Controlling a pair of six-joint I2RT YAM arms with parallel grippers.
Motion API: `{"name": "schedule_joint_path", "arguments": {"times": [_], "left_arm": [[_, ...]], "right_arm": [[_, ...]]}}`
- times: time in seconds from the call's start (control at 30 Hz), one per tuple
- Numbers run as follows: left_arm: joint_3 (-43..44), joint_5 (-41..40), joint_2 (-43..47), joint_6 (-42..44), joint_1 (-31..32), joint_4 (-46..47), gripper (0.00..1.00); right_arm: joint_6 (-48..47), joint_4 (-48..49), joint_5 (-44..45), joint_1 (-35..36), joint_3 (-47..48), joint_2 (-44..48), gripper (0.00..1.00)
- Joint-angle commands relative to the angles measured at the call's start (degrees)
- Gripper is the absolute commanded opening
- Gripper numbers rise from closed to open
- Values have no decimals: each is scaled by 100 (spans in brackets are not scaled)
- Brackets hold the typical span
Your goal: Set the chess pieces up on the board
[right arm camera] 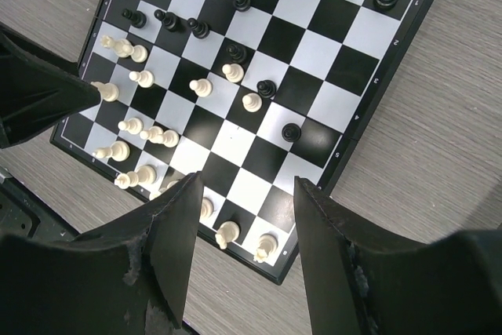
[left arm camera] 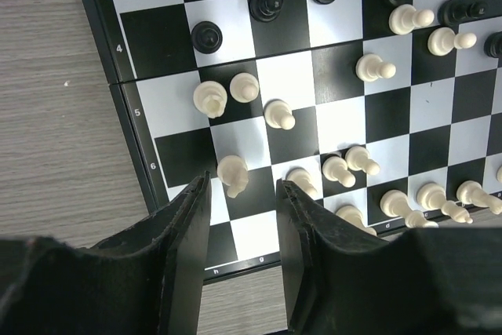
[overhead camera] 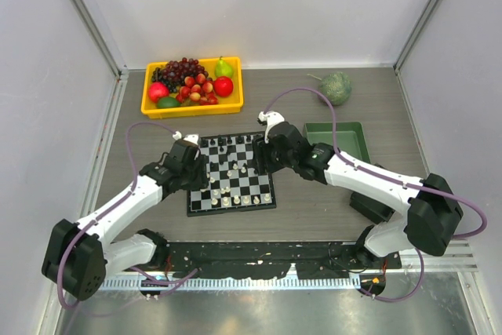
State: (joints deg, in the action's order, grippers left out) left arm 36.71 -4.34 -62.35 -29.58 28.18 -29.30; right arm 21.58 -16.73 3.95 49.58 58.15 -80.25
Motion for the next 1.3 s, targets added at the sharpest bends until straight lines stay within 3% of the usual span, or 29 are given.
{"name": "schedule_joint_path", "arguments": {"times": [0.0, 0.73, 0.93, 1.27], "left_arm": [[302, -23, -198, 119, 38, 74, 43], [205, 144, -384, 260, 38, 153, 25], [188, 187, -436, 348, 38, 161, 15], [39, 625, 195, 409, 47, -119, 4]], "right_arm": [[-67, 214, -69, -63, -23, 220, 56], [74, 355, -113, -159, -357, 246, 56], [100, 364, -61, -177, -462, 369, 56], [127, 381, -69, -195, -533, 448, 56]]}}
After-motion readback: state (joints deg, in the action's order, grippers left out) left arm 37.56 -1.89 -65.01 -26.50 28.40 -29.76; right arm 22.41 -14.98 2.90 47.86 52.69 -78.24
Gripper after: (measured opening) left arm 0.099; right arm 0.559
